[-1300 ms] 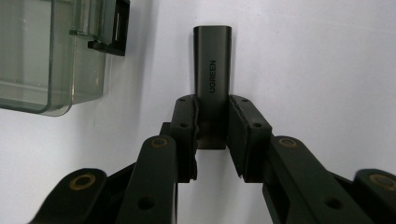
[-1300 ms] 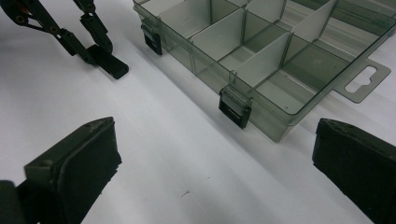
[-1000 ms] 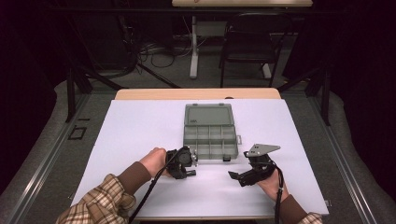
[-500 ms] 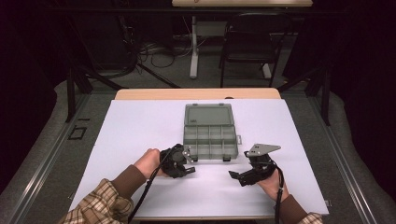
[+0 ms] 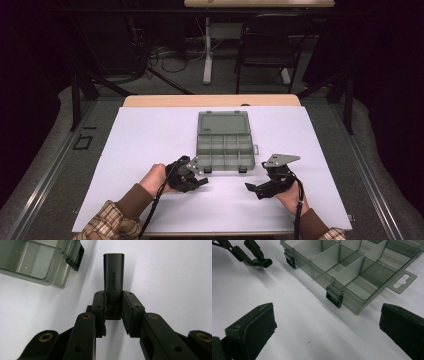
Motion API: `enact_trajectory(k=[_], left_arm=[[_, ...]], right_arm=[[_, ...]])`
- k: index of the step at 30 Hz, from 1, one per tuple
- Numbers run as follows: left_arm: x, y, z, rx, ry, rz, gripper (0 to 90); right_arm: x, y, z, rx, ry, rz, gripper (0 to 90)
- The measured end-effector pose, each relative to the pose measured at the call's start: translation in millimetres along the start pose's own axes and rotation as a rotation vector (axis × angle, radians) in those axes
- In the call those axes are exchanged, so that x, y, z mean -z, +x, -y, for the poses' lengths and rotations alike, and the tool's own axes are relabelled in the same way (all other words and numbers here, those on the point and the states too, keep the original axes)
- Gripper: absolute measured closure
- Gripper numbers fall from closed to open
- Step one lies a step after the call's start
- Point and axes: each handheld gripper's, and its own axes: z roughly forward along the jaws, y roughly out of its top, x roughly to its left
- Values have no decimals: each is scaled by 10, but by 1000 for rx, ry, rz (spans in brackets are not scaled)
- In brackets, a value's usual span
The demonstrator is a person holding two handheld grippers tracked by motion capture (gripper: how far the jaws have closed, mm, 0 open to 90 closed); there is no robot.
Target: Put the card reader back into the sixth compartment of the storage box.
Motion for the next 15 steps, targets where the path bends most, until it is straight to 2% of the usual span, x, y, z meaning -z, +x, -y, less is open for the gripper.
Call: enact_trajectory(k=[7,15], left_arm=[[-4,-12,62,25,-60,-10,735],[14,-39,58,25,-100,-27,734]], right_arm=[[-2,1,3,0,5,3,0],[-4,6,5,-2,6,1,0]])
